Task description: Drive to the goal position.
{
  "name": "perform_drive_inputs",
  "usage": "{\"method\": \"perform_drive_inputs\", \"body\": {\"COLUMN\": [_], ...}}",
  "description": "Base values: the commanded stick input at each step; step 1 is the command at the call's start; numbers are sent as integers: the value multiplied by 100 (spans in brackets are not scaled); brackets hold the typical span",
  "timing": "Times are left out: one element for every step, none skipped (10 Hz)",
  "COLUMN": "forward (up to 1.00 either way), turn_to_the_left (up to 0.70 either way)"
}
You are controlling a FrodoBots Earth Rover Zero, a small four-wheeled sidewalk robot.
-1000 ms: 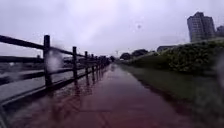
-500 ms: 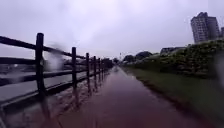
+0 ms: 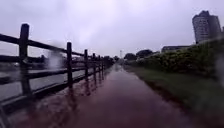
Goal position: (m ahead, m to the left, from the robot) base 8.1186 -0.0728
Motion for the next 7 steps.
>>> {"method": "perform_drive_inputs", "body": {"forward": [100,100,100,100,100,100,100], "turn_to_the_left": [1,1,1,1,1,1,1]}}
